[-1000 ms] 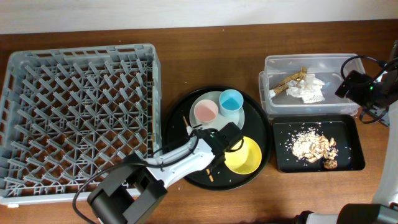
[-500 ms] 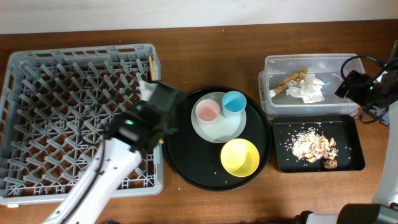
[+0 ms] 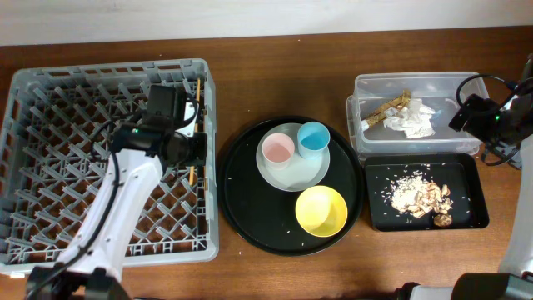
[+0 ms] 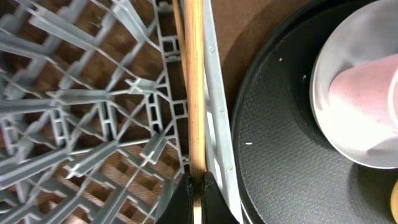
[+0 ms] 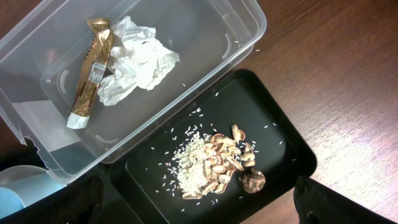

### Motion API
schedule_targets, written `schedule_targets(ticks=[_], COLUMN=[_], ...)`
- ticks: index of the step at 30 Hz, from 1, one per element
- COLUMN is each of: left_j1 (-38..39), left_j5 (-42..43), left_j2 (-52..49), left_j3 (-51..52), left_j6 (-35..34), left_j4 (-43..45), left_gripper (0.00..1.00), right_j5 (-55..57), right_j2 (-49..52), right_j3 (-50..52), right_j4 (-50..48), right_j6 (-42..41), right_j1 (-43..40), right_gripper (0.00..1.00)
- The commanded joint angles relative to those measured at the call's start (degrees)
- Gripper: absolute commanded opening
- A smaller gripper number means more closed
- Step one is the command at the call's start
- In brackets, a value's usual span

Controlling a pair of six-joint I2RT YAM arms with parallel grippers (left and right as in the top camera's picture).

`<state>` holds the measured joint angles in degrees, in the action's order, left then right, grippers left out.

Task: Sort waste into correct bins and load items into the dishwasher rack
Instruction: 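Place second chopstick into the dish rack with left gripper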

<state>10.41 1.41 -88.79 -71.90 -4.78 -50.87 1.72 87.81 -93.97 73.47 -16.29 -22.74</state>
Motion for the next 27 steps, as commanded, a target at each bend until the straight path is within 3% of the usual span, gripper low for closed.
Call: schedule_targets(ticks=[1, 7, 15, 17, 18, 21, 25, 27], left_j1=[-0.2, -0.2, -0.2, -0.2, -0.2, -0.2, -0.1, 0.3], left_j5=[0.1, -3.8, -3.8, -4.2, -4.2, -4.3, -3.4, 0.7], left_j2=[-2.4, -3.1, -3.2, -3.2, -3.2, -3.2, -2.7, -1.1], left_j3=[-0.5, -0.4, -0.2, -0.2, -0.2, -0.2, -1.3, -3.5], left_j6=[-3.6, -7.5, -7.6, -7.6, -7.6, -7.6, -7.6, -7.6], left_j4=[0.9, 1.1, 1.2, 1.2, 1.2, 1.2, 0.8, -0.5], left_gripper=[0.0, 0.0, 0.02, 0.22, 0.24, 0.47, 0.49, 0.55], right_j5=[0.9, 0.9, 0.9, 0.9, 0.9, 0.9, 0.9, 0.9], right_j2=[-0.3, -0.3, -0.3, -0.3, -0.3, -0.3, -0.3, -0.3], right_j3=[-0.8, -0.8, -0.8, -0.8, -0.8, -0.8, -0.8, -0.8], right_j4=[0.1, 0.1, 0.1, 0.1, 0.1, 0.1, 0.1, 0.1], right_j6=[0.0, 0.0, 0.0, 0.0, 0.0, 0.0, 0.0, 0.0], right_j1=[-0.2, -0.2, -0.2, -0.2, -0.2, -0.2, -0.2, -0.2], right_gripper=[0.99, 0.99, 0.99, 0.99, 0.99, 0.99, 0.99, 0.98])
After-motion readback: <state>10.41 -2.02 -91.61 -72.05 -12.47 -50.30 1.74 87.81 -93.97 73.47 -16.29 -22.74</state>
